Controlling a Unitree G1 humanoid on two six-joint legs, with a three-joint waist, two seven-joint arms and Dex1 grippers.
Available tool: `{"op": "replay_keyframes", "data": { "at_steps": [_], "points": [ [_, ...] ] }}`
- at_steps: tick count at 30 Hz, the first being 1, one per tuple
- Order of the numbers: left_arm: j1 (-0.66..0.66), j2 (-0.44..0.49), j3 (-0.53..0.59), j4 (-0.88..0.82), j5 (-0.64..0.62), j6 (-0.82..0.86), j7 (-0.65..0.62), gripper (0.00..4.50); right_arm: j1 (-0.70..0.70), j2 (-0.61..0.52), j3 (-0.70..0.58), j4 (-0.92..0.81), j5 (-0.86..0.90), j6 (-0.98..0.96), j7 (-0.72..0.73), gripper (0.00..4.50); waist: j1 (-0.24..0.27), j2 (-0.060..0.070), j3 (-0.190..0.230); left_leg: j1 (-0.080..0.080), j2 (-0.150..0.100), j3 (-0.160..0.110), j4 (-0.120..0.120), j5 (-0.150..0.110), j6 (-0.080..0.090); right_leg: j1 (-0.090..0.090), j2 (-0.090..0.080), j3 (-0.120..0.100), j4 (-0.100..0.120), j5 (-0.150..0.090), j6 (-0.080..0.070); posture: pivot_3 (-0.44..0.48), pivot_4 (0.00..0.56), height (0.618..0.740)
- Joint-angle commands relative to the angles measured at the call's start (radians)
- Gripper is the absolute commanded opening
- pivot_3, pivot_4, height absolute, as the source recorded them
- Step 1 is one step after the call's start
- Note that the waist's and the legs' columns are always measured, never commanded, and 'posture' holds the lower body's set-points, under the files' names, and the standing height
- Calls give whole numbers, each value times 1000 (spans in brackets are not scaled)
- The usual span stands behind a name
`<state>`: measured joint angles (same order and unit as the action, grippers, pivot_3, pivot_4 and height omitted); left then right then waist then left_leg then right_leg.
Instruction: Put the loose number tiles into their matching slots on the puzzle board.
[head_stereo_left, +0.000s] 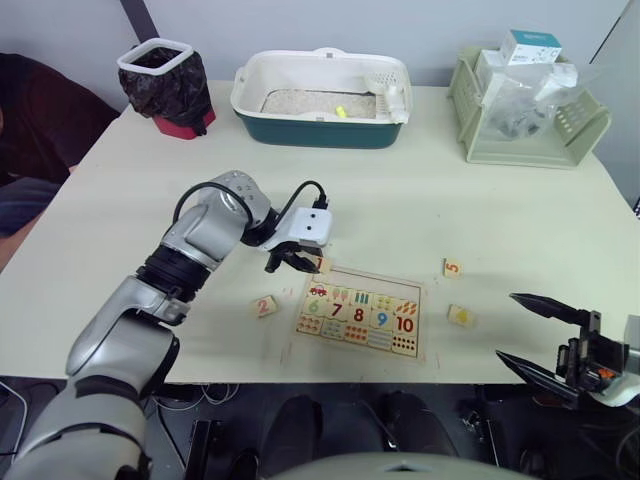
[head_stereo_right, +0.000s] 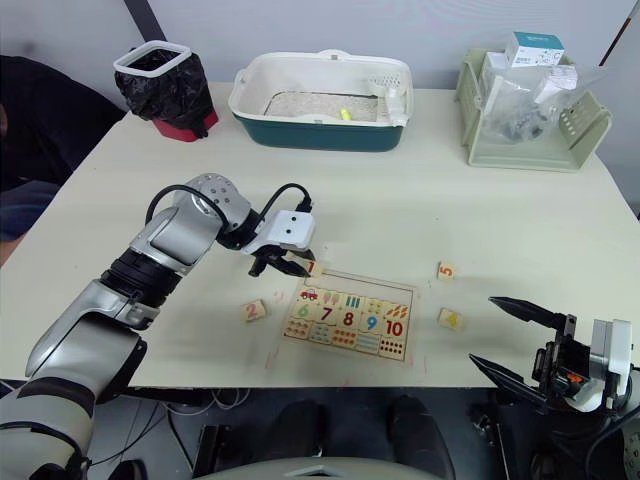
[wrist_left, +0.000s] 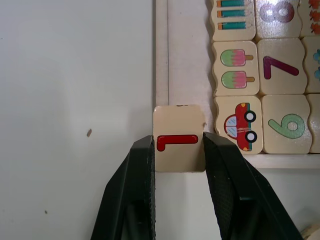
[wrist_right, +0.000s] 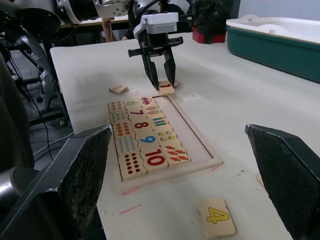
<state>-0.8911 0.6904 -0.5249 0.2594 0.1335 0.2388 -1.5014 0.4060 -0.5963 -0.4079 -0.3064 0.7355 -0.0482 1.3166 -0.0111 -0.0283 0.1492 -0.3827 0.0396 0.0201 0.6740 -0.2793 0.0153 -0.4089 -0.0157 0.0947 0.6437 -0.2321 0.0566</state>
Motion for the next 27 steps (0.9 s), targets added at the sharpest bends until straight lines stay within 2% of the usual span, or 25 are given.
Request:
{"op": "replay_keyframes", "data": {
  "at_steps": [1, 27],
  "points": [
    [7, -5, 0, -10, 15, -24, 0, 905, 0, -2, -22, -22, 12, -14, -1, 4500, 0, 0, 0, 0, 0, 0, 0, 0, 0, 0, 0, 0, 0, 0, 0, 0, 150, 740],
    [18, -34, 1, -2, 31, -44, -30, 905, 32, 6, -26, -25, 2, -28, 0, 4500, 0, 0, 0, 0, 0, 0, 0, 0, 0, 0, 0, 0, 0, 0, 0, 0, 150, 740]
  ]
}}
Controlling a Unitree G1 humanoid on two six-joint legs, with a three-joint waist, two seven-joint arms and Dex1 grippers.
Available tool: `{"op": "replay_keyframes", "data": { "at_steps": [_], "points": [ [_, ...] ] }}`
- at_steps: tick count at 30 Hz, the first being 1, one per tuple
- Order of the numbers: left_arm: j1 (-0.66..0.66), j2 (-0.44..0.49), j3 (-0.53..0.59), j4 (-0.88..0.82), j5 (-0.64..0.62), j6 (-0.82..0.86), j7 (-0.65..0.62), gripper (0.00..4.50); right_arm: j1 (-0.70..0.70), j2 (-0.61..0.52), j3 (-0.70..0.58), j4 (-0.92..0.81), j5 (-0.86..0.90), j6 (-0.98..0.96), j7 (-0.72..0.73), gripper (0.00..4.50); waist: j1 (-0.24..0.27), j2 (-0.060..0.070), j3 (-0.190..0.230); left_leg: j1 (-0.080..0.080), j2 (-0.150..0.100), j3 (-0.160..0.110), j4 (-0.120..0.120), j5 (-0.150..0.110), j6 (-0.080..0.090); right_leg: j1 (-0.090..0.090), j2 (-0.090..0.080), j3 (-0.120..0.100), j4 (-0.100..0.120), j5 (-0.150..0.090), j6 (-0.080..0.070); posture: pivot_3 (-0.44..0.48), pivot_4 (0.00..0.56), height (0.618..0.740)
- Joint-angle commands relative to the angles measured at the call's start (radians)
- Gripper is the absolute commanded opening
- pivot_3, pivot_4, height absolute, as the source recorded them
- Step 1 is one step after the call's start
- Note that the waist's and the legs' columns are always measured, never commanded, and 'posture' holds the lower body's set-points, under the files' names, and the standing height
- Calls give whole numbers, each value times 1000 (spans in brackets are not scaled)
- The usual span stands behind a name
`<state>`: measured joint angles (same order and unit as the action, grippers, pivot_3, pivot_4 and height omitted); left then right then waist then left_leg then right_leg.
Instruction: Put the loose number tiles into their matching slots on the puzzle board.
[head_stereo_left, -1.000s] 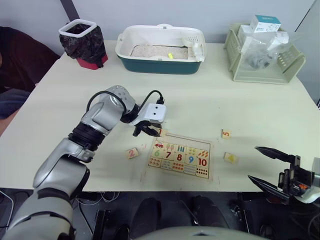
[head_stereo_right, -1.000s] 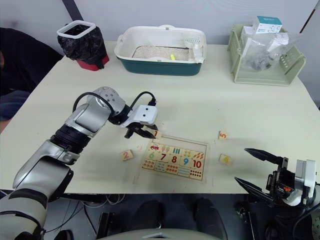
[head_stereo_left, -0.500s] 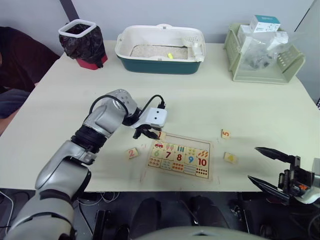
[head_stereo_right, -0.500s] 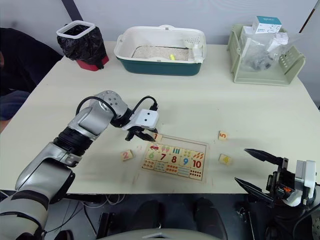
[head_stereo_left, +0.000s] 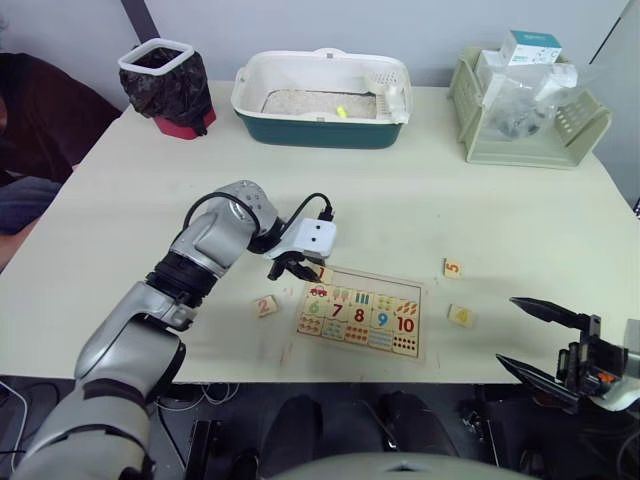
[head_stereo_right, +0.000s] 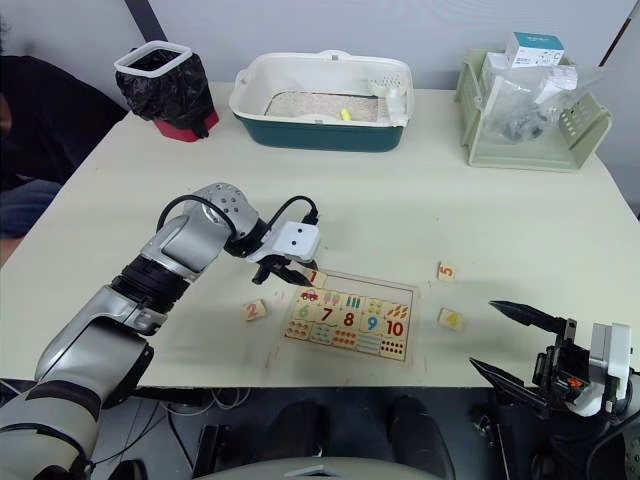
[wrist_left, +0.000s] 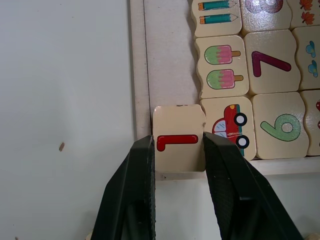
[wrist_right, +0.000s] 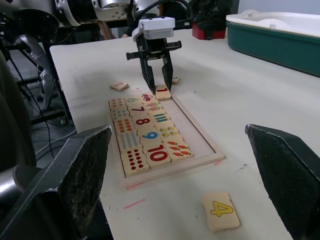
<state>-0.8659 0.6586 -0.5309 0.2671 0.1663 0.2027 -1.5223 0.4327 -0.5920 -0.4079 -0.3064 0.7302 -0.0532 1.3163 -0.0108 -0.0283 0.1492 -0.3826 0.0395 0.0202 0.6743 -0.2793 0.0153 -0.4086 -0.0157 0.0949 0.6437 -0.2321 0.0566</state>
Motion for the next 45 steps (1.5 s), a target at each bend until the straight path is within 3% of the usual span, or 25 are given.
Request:
{"op": "replay_keyframes", "data": {
  "at_steps": [1, 34, 35, 38, 42, 45],
  "points": [
    [-7, -3, 8, -11, -2, -7, -10, 905, 6, 1, -26, -24, 7, -24, 0, 4500, 0, 0, 0, 0, 0, 0, 0, 0, 0, 0, 0, 0, 0, 0, 0, 0, 150, 740],
    [-21, -6, 26, -28, -32, 59, -51, 905, -3, -2, -14, 15, -19, -51, 9, 4500, 0, 0, 0, 0, 0, 0, 0, 0, 0, 0, 0, 0, 0, 0, 0, 0, 150, 740],
    [-21, -5, 32, -34, -39, 65, -52, 1705, -4, -1, -13, 17, -21, -53, 9, 4500, 0, 0, 0, 0, 0, 0, 0, 0, 0, 0, 0, 0, 0, 0, 0, 0, 150, 740],
    [-22, -1, 37, -50, -57, 90, -74, 2632, -8, -1, -12, 25, -24, -57, 11, 4500, 0, 0, 0, 0, 0, 0, 0, 0, 0, 0, 0, 0, 0, 0, 0, 0, 150, 740],
    [-17, 10, 30, -54, -53, 81, -68, 4399, -14, -1, -9, 30, -27, -59, 12, 4500, -1, 0, 0, 0, 0, 0, 0, 0, 0, 0, 0, 0, 0, 0, 0, 0, 150, 740],
    [-20, 18, 37, -55, -68, 96, -77, 4480, -13, -2, -11, 34, -28, -61, 16, 4500, -1, 0, 0, 0, 0, 0, 0, 0, 0, 0, 0, 0, 0, 0, 0, 0, 150, 740]
  ]
}}
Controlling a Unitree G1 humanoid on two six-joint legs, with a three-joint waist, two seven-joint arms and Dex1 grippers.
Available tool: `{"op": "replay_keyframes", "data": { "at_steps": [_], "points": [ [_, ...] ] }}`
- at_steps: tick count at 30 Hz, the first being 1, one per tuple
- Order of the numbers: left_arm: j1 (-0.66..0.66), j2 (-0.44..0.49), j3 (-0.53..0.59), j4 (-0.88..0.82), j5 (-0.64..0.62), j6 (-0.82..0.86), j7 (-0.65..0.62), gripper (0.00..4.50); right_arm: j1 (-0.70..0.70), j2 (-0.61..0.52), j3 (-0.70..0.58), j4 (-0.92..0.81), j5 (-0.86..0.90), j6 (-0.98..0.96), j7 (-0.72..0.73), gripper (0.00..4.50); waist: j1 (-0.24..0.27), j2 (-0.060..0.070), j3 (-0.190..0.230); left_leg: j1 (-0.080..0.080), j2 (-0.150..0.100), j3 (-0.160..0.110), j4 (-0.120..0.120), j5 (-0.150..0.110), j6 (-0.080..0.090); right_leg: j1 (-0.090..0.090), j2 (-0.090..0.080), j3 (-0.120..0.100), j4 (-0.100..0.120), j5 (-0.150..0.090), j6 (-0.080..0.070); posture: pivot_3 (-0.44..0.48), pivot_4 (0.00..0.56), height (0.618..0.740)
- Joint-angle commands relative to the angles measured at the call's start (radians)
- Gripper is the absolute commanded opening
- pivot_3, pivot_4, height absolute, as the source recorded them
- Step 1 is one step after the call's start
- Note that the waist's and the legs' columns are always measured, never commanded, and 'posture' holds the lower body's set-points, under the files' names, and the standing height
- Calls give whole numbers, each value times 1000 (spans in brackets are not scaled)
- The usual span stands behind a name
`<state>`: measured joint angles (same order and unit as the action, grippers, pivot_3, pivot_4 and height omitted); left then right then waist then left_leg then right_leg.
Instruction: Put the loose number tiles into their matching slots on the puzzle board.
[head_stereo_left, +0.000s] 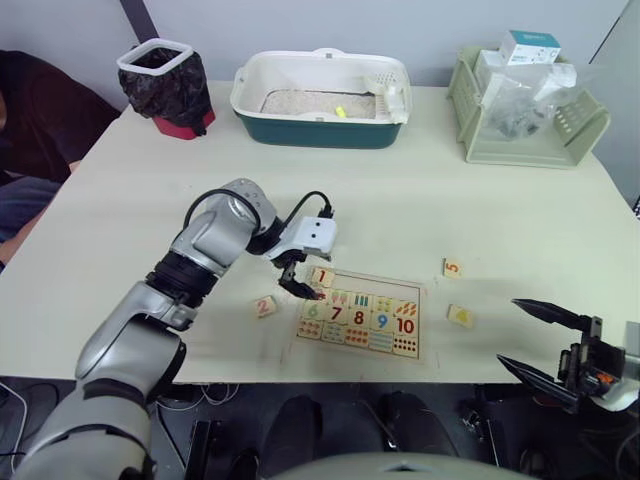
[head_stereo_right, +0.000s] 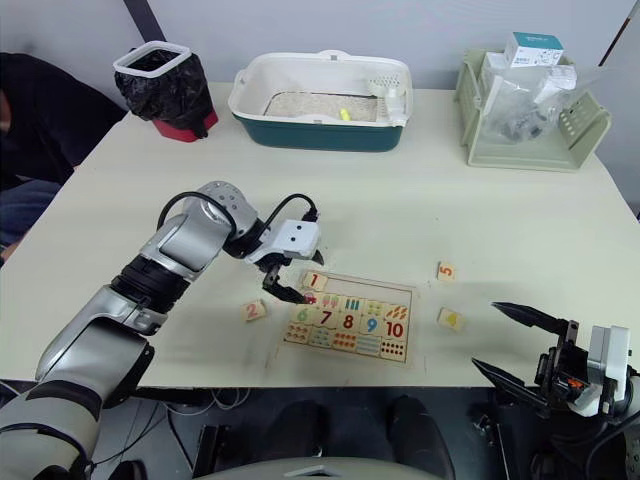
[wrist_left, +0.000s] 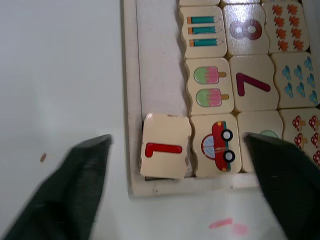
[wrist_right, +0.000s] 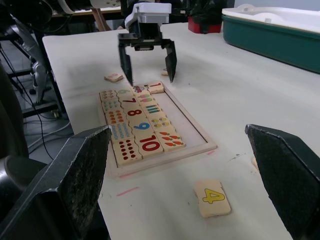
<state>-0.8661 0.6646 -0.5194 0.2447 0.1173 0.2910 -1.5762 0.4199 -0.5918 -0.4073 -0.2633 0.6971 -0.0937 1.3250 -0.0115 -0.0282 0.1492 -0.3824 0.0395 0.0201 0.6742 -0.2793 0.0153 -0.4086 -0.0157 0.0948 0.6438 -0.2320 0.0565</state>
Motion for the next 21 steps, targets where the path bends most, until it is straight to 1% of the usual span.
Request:
{"op": "replay_keyframes", "data": {
  "at_steps": [1, 6, 11, 14, 16, 17, 18, 19, 20, 21],
  "points": [
    [-22, 12, 31, -32, -28, 19, -26, 4480, 0, -1, -11, -7, 4, -21, 8, 4500, 0, 0, 0, 0, 0, 0, 0, 0, 0, 0, 0, 0, 0, 0, 0, 0, 150, 740],
    [-34, 27, 52, 11, -58, -46, -27, 4480, 0, 3, -9, -6, 1, -24, 7, 4500, 0, 0, 0, 0, 0, 0, 0, 0, 0, 0, 0, 0, 0, 0, 0, 0, 150, 740],
    [-34, 29, 94, 67, -106, -65, -35, 4480, 5, 10, -9, -3, -1, -29, 6, 4500, 0, 0, 0, 0, 0, 0, 0, 0, 0, 0, 0, 0, 0, 0, 0, 0, 150, 740],
    [-32, 26, 118, 115, -117, -86, -16, 4480, 7, 12, -10, -2, 0, -31, 5, 4500, 0, 0, 0, 0, 0, 0, 0, 0, 0, 0, 0, 0, 0, 0, 0, 0, 150, 740],
    [-31, 12, 155, 156, -155, -99, -15, 3978, 10, 13, -12, -1, 3, -34, 5, 4500, 0, 0, 0, 0, 0, 0, 0, 0, 0, 0, 0, 0, 0, 0, 0, 0, 150, 740],
    [-32, 6, 169, 180, -166, -119, -12, 3864, 12, 13, -13, 0, 3, -35, 4, 4500, 0, 0, 0, 0, 0, 0, 0, 0, 0, 0, 0, 0, 0, 0, 0, 0, 150, 740],
    [-35, 3, 176, 202, -168, -126, -7, 3338, 13, 13, -14, 2, 3, -36, 5, 4500, 0, 0, 0, 0, 0, 0, 0, 0, 0, 0, 0, 0, 0, 0, 0, 0, 150, 740],
    [-35, -5, 186, 227, -173, -154, -1, 2686, 14, 13, -14, 3, 4, -37, 5, 4500, 0, 0, 0, 0, 0, 0, 0, 0, 0, 0, 0, 0, 0, 0, 0, 0, 150, 740],
    [-35, -11, 193, 245, -175, -180, 2, 2482, 15, 13, -14, 3, 4, -38, 6, 4500, 0, 0, 0, 0, 0, 0, 0, 0, 0, 0, 0, 0, 0, 0, 0, 0, 150, 740],
    [-34, -16, 197, 262, -177, -209, 0, 2014, 15, 13, -15, 4, 4, -38, 6, 4500, 1, 0, 0, 0, 0, 0, 0, 0, 0, 0, 0, 0, 0, 0, 0, 0, 150, 740]
  ]
}}
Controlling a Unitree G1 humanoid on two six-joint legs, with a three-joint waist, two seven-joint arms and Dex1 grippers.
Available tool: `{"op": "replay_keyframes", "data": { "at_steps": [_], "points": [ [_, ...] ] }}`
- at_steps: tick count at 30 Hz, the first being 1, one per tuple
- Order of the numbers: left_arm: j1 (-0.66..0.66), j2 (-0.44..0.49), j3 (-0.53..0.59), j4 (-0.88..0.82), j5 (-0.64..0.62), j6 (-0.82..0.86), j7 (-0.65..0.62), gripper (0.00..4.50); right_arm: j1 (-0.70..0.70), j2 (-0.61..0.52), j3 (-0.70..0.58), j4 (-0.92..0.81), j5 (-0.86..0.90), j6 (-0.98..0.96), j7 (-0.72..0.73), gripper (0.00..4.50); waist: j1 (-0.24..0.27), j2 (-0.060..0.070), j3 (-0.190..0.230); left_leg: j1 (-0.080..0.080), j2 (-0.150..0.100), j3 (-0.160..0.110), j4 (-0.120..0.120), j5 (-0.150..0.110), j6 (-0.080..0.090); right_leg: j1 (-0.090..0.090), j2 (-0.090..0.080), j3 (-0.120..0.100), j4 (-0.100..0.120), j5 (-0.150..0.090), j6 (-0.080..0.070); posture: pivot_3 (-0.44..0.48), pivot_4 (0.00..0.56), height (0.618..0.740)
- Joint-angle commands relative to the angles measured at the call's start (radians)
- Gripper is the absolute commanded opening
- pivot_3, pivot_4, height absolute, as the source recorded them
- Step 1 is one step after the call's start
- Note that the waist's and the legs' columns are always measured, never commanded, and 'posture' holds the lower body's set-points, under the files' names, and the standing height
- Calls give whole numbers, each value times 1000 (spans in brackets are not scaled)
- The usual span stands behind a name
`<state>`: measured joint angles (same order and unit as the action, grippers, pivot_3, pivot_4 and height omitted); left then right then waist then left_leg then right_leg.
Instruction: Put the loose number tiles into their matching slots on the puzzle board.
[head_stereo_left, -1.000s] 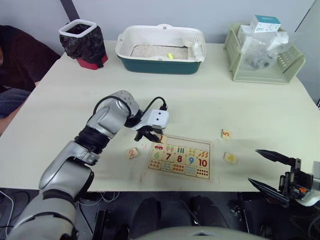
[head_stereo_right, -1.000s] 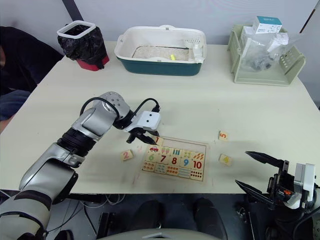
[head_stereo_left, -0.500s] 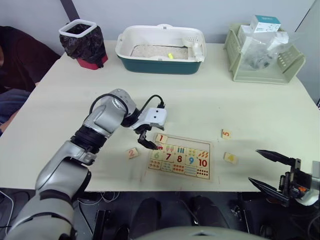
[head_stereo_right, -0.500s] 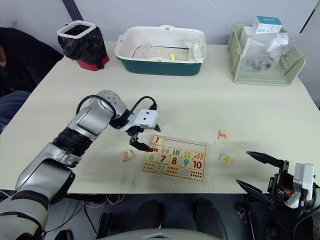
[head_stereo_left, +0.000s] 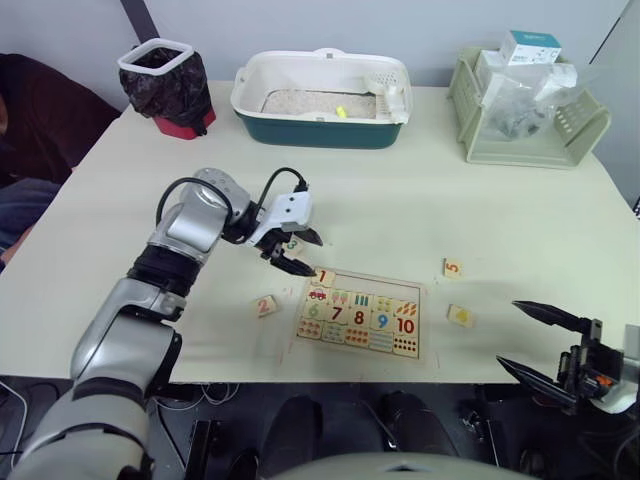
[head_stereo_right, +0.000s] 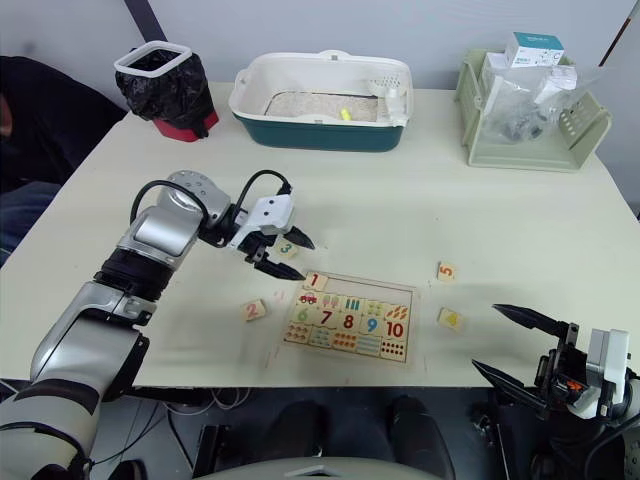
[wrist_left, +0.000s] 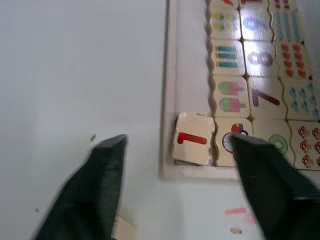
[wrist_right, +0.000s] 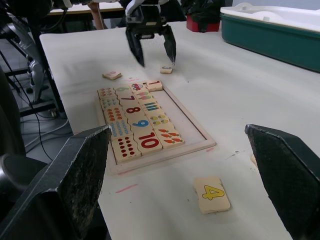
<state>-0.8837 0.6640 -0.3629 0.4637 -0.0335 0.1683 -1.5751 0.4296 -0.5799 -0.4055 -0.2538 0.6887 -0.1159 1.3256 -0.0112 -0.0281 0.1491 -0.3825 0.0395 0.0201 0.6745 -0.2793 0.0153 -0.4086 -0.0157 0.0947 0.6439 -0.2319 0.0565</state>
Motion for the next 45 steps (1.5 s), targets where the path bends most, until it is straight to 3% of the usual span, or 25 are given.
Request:
{"op": "replay_keyframes", "data": {
  "at_steps": [1, 2, 4, 19, 45],
  "points": [
    [-13, -19, 44, 57, -27, -118, -5, 1435, 6, 0, -17, -5, 13, -15, 5, 4500, 1, 0, 0, 0, 0, 0, 0, 0, 0, 0, 0, 0, 0, 0, 0, 0, 150, 740],
    [-11, -24, 46, 68, -27, -139, -5, 1105, 5, -1, -17, -4, 13, -15, 6, 4500, 1, 0, 0, 0, 0, 0, 0, 0, 0, 0, 0, 0, 0, 0, 0, 0, 150, 740],
    [-11, -42, 54, 97, -32, -170, -2, 40, 5, -2, -19, -2, 13, -15, 6, 4500, 1, 0, 0, 0, 0, 0, 0, 0, 0, 0, 0, 0, 0, 1, 2, 0, 150, 740],
    [-76, -116, 35, 335, 54, -405, -18, 14, 13, -4, -25, -11, 14, -14, -3, 4500, 0, 0, 0, 0, 0, 0, 0, 0, 0, 0, 0, 0, 0, 2, 4, 0, 150, 740],
    [-58, -108, 6, 351, 71, -455, -39, 14, 26, -6, -28, -19, 18, -16, -2, 4500, -1, 0, 0, 0, 0, 0, 0, 0, 0, 0, 0, 0, 0, 2, 4, 0, 150, 740]
  ]
}}
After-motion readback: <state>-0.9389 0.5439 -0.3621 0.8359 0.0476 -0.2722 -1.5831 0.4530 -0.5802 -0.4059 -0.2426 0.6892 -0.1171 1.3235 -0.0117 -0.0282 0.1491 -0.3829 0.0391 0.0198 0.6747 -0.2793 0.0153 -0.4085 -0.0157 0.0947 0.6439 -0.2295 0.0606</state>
